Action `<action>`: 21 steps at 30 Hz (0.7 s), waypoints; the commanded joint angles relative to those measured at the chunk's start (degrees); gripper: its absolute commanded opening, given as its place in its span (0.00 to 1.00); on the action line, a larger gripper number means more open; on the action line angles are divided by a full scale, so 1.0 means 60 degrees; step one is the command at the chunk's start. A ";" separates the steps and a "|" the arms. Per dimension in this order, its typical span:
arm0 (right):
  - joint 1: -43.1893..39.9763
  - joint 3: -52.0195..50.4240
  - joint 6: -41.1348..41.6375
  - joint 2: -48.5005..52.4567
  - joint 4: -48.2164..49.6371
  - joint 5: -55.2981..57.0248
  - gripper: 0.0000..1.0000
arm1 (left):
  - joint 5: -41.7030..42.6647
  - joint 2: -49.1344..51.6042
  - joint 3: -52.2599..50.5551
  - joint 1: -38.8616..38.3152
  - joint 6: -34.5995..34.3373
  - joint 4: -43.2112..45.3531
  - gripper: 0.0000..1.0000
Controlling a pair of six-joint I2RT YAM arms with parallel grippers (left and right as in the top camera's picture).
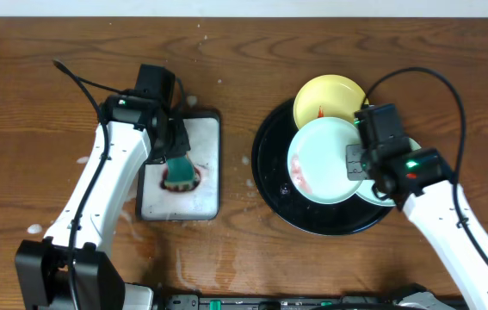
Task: Clean dirty plates on tray and stack at the side
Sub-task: 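Return the sponge to the soapy tray with the left gripper, then grasp the scrubbed pale green plate rim with the right gripper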
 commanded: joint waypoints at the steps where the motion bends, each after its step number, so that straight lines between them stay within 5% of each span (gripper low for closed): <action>1: 0.1155 0.0266 -0.0415 -0.0055 -0.0055 0.2761 0.01 | 0.0266 0.0029 -0.0226 0.0073 0.0845 0.0106 0.40; 13: 0.4280 0.0266 -0.1351 -0.0029 -0.0076 0.6200 0.01 | 0.1053 -0.1504 -0.0015 0.0073 0.0834 -0.0036 0.55; 21: 0.5490 0.0266 -0.2226 -0.0029 -0.0004 0.7446 0.01 | 0.1049 -0.2648 -0.0018 0.0073 0.0834 -0.0102 0.79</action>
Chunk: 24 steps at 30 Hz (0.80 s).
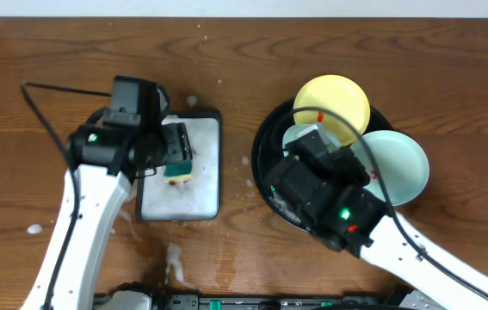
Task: Clean dirty plates on tray and stack at the side
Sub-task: 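Grasp the scrubbed pale green plate rim with the right gripper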
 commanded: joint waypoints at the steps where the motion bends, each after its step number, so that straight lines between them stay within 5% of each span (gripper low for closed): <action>1: 0.0426 0.0248 -0.0940 -0.0044 0.0080 0.0987 0.01 | 0.0084 -0.0178 0.0175 0.0036 0.0098 -0.0029 0.79; 24: 0.0670 0.0251 -0.1078 -0.0044 0.0331 0.1024 0.01 | 0.0084 -0.0146 0.0168 0.0036 0.0098 -0.0025 0.82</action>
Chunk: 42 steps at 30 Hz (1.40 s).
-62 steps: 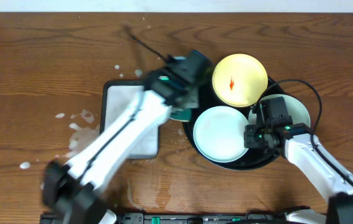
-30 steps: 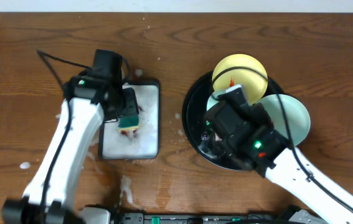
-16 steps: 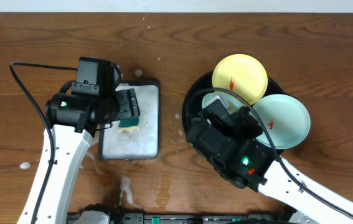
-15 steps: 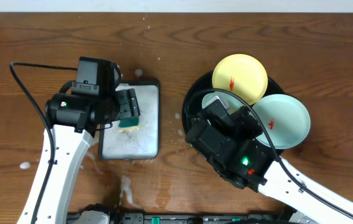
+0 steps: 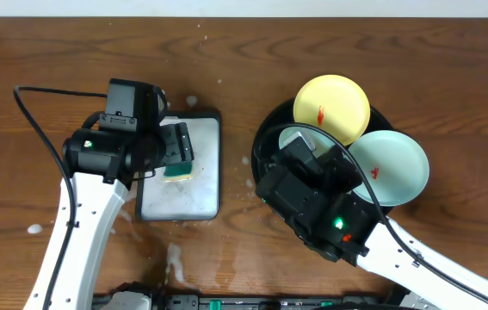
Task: Clean dirty plates on tray and stack at the side
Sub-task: 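Grasp the scrubbed pale green plate rim with the right gripper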
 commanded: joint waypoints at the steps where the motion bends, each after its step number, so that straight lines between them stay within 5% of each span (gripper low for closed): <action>1: 0.0095 0.0248 -0.0047 -0.0044 0.0029 0.0382 0.01 | 0.0062 0.0029 0.0168 0.0036 0.0098 -0.0018 0.82; 42: 0.0091 0.0248 -0.0040 -0.0044 0.0029 0.0696 0.01 | 0.0062 0.0029 0.0168 0.0036 0.0098 -0.0022 0.82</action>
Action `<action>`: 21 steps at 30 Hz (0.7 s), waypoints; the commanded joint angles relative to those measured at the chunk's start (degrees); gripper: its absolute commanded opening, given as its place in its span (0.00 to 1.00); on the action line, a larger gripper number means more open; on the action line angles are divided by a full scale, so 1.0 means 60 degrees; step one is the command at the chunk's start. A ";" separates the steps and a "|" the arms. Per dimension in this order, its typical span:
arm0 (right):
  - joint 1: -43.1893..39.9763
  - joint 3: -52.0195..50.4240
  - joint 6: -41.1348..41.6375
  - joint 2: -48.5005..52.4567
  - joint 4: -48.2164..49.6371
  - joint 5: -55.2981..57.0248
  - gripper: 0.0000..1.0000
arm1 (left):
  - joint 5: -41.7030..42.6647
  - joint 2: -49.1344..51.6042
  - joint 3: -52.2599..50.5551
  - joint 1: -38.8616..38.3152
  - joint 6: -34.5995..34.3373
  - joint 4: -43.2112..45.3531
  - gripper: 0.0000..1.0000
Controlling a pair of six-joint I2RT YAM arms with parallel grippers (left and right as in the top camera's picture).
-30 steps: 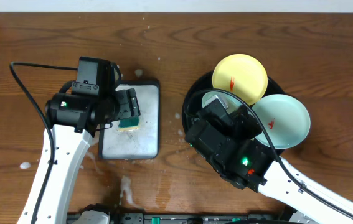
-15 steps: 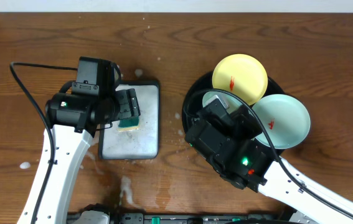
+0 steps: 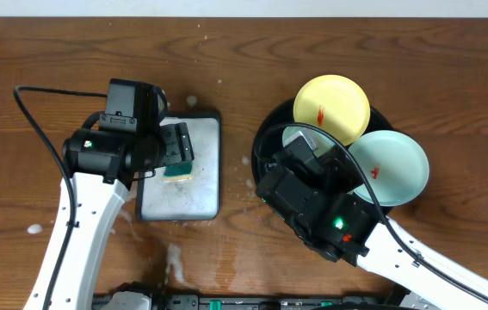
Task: Clean dirty plates on tray and stack at the side
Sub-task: 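Grasp the scrubbed pale green plate rim with the right gripper, then lift the plate with the right gripper and set it at the right side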
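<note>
My left gripper (image 3: 175,157) hangs over the small metal tray (image 3: 200,189), shut on a green and yellow sponge (image 3: 177,171). My right arm is raised over the left part of the round black tray (image 3: 271,129). Its gripper (image 3: 308,153) holds a pale green plate (image 3: 297,135); only a sliver of the plate shows past the wrist, and the fingertips are hidden. A yellow plate (image 3: 336,96) with a red smear lies at the back of the black tray. A second pale green plate (image 3: 398,168), also smeared red, lies at its right.
Wet foam spots lie on the wooden table (image 3: 226,52) near the front left (image 3: 173,255) and far left (image 3: 34,229). A black cable (image 3: 41,129) loops out to the left of the left arm.
First my left gripper pressed the sponge on the small tray while the right gripper was at the rim of the top pale green plate. Then the right arm stood raised with that plate, uncovering the second green plate, and the left held the sponge higher. Both have stayed there since.
</note>
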 commanded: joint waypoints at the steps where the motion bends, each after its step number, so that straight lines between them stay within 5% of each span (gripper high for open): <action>1: 0.0095 0.0248 -0.0036 -0.0044 0.0029 0.0372 0.01 | 0.0062 0.0029 0.0168 0.0036 0.0095 -0.0018 0.82; 12: -0.0062 0.0244 0.0415 -0.0044 0.0200 -0.0441 0.01 | 0.0062 0.0029 0.0168 0.0036 0.0095 -0.0022 0.82; 21: -0.4645 0.0382 0.1402 -0.0226 0.0463 -0.8495 0.01 | 0.0062 0.0029 0.0168 0.0036 0.0095 -0.0022 0.82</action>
